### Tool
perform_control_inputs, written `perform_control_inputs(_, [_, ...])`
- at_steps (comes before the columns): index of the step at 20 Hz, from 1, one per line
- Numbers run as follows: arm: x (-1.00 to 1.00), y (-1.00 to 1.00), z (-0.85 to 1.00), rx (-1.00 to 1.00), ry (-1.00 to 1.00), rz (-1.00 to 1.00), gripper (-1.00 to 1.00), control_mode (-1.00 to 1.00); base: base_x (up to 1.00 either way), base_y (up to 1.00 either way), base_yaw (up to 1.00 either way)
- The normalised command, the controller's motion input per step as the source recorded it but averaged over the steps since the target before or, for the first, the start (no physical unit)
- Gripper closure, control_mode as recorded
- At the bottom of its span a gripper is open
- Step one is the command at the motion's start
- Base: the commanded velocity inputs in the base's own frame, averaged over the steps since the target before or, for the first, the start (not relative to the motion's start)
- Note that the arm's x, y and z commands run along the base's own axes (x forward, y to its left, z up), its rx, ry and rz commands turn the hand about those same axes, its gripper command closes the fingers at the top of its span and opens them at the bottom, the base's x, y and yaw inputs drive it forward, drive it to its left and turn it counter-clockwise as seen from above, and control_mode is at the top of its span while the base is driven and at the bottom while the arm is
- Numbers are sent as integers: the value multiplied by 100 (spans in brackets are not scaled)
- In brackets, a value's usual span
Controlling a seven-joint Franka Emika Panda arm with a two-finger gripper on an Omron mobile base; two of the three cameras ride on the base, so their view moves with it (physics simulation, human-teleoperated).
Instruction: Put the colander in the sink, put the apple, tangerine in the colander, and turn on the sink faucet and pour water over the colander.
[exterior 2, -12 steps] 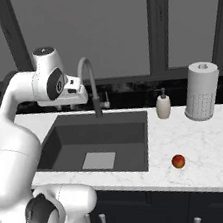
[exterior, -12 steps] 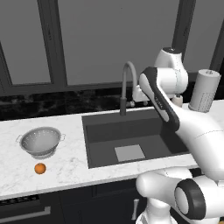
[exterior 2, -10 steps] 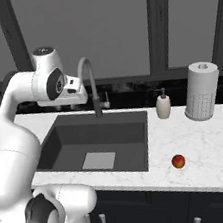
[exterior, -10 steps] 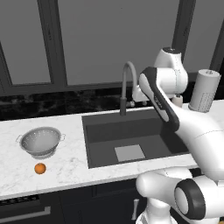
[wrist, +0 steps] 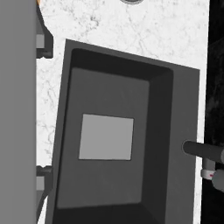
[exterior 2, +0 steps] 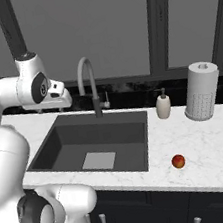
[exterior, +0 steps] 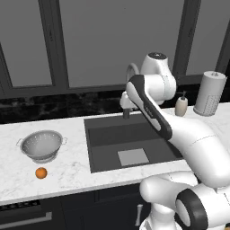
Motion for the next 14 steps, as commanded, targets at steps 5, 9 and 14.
perform_control_inputs(5, [2,51,0,0,0,0,-100,-100,0,0,0])
perform_control_inputs(9, [9,41,0,0,0,0,-100,-100,0,0,0])
perform_control_inputs(14, [17,37,0,1,0,0,-100,-100,0,0,0])
